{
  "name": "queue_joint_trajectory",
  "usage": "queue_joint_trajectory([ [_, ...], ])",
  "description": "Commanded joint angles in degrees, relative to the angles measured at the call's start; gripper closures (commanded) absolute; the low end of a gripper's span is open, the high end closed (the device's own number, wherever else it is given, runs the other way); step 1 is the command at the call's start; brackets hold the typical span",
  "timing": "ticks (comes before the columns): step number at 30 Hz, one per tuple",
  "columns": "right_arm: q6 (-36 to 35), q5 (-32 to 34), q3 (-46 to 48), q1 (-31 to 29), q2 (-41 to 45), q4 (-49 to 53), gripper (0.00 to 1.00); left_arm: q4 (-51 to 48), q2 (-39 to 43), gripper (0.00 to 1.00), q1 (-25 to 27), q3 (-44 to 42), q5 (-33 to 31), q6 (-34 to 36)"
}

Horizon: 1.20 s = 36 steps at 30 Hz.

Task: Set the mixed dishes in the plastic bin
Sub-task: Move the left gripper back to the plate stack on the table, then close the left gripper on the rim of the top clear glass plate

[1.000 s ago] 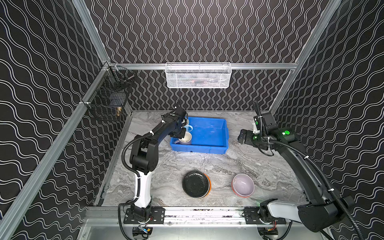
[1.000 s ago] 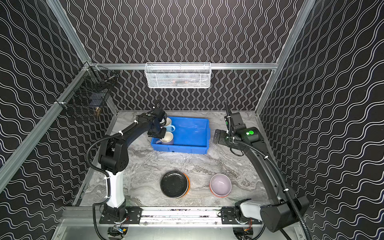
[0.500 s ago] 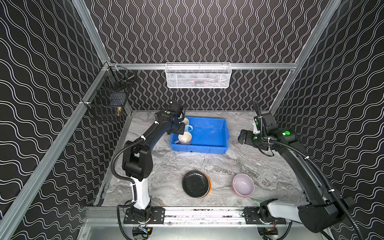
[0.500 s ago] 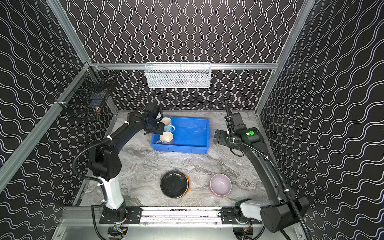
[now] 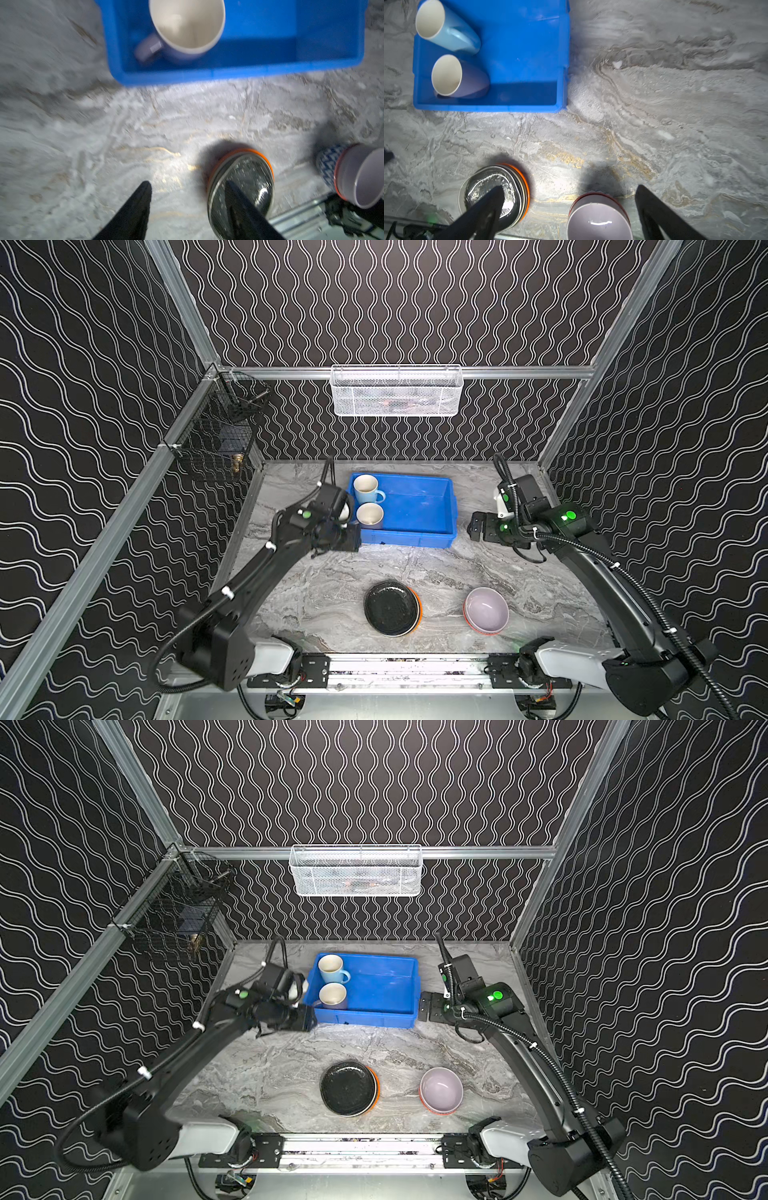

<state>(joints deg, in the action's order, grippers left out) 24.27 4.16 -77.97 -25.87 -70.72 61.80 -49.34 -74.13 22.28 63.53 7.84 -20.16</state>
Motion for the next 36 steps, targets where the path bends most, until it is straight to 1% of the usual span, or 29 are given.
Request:
queue_joint_trajectory([
  [1, 1.0, -1.5, 1.2, -2.0, 0.5, -1.3, 0.01, 2.4, 4.7, 0.42, 6.1, -7.9, 4.0, -9.8],
  [3, 1.4, -1.9, 2.0, -3.1, 1.0, -1.6, 0.01, 4.7, 6.9, 0.43, 12.2, -12.2, 2.6, -14.9],
  [5, 1.6, -1.9, 2.5, -4.0, 1.9, -1.4, 0.01, 6.5, 8.2, 0.45, 16.0, -14.8, 0.6, -18.4],
  [8, 2.2, -1.4, 3.1, -5.1, 3.5, -0.5, 0.01, 6.5, 8.2, 0.49, 19.0, -16.2, -3.4, -21.1],
  [11, 2.7, -0.7, 3.7, -5.7, 5.8, 0.8, 0.01, 6.8, 6.8, 0.52, 20.9, -17.1, -5.8, -21.9],
  [15, 3.7, 0.5, 4.5, -5.9, 9.2, 2.9, 0.01, 9.5, 4.1, 0.55, 22.2, -19.5, -6.7, -22.5],
  [20, 5.1, 2.2, 4.9, -5.9, 12.9, 5.4, 0.01, 9.5, 1.4, 0.59, 22.7, -19.4, -9.1, -21.5],
  [24, 5.7, 3.0, 5.7, -5.9, 14.5, 6.2, 0.01, 10.9, 0.1, 0.68, 22.7, -19.2, -8.2, -20.8],
  [30, 6.0, 2.5, 5.8, -5.9, 14.3, 5.9, 0.01, 10.9, -0.8, 0.90, 22.7, -18.1, -7.3, -20.4],
  [34, 5.8, 2.8, 5.2, -5.9, 13.6, 5.9, 0.01, 9.5, 0.4, 0.95, 22.7, -17.2, -7.6, -19.9],
  [36, 5.6, 2.8, 4.7, -5.9, 13.2, 6.0, 0.01, 8.8, 0.9, 0.96, 22.7, -16.7, -7.7, -19.6],
])
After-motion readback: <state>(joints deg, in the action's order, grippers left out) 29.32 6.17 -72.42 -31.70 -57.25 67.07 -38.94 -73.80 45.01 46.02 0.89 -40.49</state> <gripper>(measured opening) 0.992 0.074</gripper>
